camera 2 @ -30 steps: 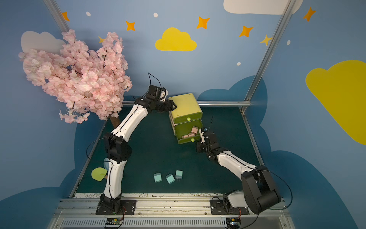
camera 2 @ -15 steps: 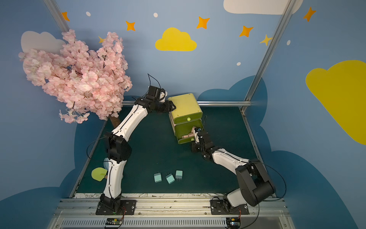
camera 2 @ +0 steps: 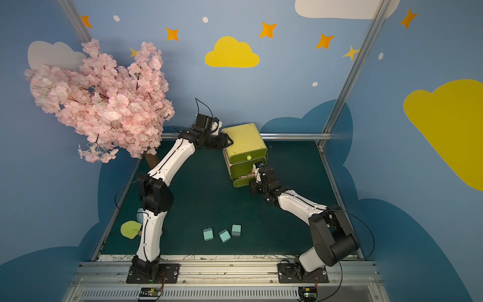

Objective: Place the plugs into the drawer by color
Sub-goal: Close the drawer in the storage box.

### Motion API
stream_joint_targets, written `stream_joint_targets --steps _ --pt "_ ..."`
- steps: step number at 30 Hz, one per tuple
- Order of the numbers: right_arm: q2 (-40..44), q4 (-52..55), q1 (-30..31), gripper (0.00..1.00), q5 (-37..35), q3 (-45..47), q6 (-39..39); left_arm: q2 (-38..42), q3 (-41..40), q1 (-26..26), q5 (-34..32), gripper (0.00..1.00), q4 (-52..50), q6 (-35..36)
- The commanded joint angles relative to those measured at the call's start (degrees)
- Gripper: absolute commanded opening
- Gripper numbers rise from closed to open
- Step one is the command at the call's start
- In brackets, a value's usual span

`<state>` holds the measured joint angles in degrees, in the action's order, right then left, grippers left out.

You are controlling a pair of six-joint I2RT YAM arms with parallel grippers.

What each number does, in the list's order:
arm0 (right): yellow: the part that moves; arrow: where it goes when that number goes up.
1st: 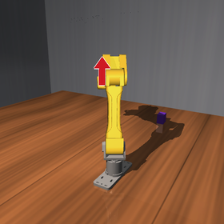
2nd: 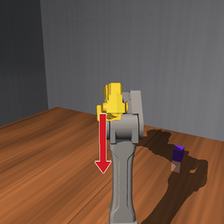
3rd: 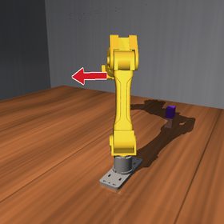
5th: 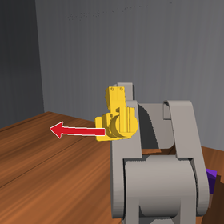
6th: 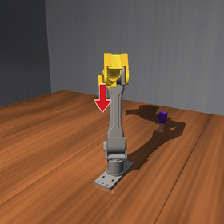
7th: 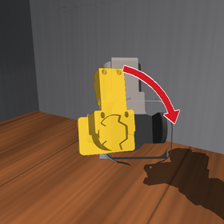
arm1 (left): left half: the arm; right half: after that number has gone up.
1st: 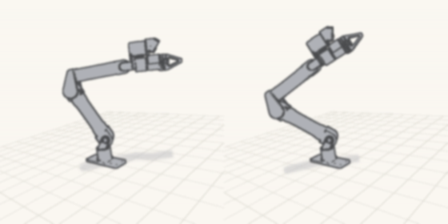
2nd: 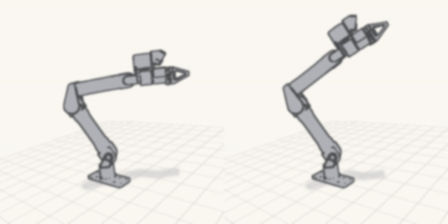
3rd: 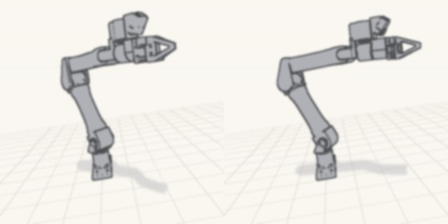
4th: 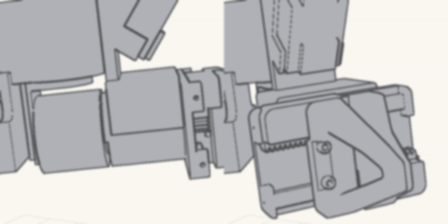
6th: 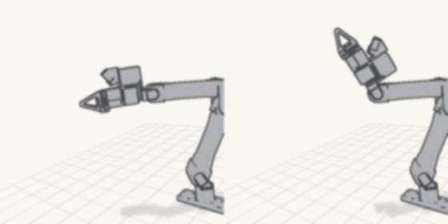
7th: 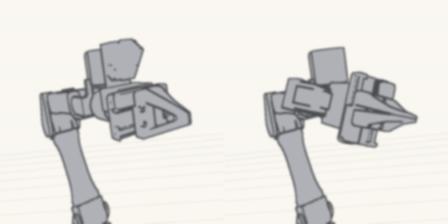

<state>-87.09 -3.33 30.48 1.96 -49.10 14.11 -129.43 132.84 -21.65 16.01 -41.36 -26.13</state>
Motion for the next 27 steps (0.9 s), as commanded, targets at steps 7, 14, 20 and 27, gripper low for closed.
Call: stream_joint_targets --steps 7,14,20,27 --pt "-2.7 -5.3 0.0 0.33 0.0 -5.6 -0.3 -1.1 -1.6 0.1 0.0 0.64 -2.4 0.4" --pt "-9.1 -13.7 -0.3 0.31 0.2 -8.1 6.3 -1.7 -1.7 0.2 0.1 0.64 -2.1 0.2" --pt "-12.3 -22.5 -1.3 0.31 -1.6 -7.9 11.1 -1.8 -1.5 0.4 -0.4 0.64 -2.7 0.7" --pt "-15.9 -26.1 -2.2 0.3 0.5 -10.0 14.4 -2.3 -1.1 0.6 0.1 0.65 -2.7 0.5"
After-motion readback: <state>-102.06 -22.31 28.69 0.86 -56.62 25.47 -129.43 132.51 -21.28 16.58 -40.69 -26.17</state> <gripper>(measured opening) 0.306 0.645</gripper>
